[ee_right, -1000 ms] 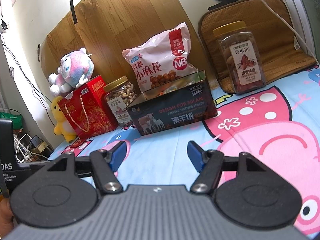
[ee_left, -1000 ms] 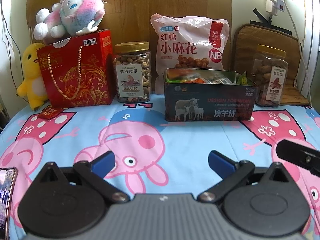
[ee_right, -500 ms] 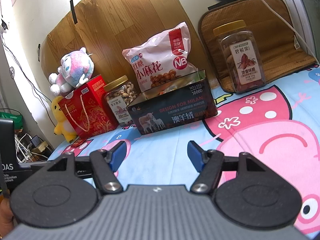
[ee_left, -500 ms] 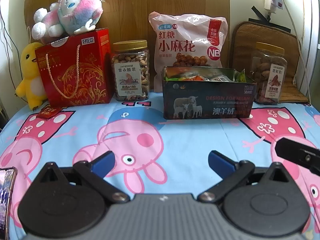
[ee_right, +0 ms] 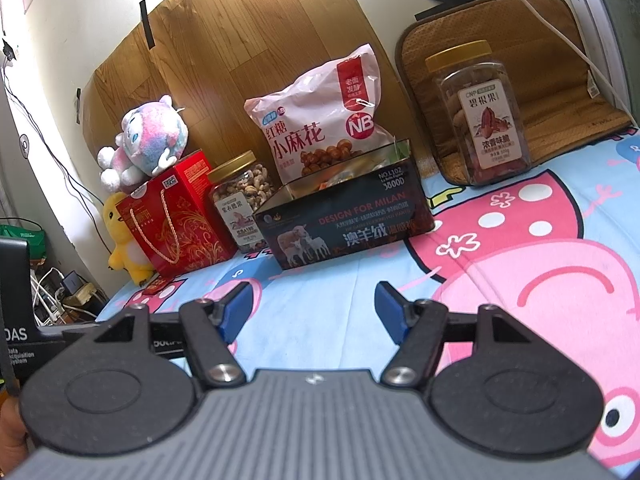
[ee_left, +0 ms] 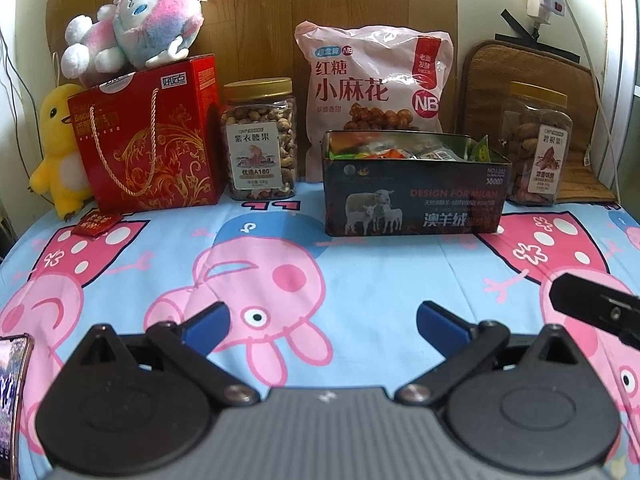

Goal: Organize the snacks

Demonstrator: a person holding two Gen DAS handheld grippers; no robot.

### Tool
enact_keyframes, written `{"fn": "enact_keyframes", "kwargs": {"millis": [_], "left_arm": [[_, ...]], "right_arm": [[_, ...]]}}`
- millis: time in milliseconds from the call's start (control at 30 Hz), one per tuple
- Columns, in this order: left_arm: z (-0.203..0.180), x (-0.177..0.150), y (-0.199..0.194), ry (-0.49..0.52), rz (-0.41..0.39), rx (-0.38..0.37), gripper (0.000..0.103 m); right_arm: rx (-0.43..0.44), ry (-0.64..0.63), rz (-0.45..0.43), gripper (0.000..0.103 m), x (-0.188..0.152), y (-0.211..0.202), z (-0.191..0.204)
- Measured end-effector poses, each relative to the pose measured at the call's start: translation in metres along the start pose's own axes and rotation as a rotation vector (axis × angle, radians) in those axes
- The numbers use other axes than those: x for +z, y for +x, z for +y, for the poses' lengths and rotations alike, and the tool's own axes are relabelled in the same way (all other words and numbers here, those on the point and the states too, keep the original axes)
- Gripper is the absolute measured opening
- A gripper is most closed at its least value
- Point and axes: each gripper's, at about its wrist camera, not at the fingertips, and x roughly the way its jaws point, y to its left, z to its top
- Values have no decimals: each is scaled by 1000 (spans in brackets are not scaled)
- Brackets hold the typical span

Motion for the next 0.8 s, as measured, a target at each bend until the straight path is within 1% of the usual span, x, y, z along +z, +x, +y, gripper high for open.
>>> {"fn": "enact_keyframes", "kwargs": {"millis": [800], "left_arm": [[-1,0,2,10,10,-13,103]], "right_arm": [[0,0,3,69,-2,0,1]]}}
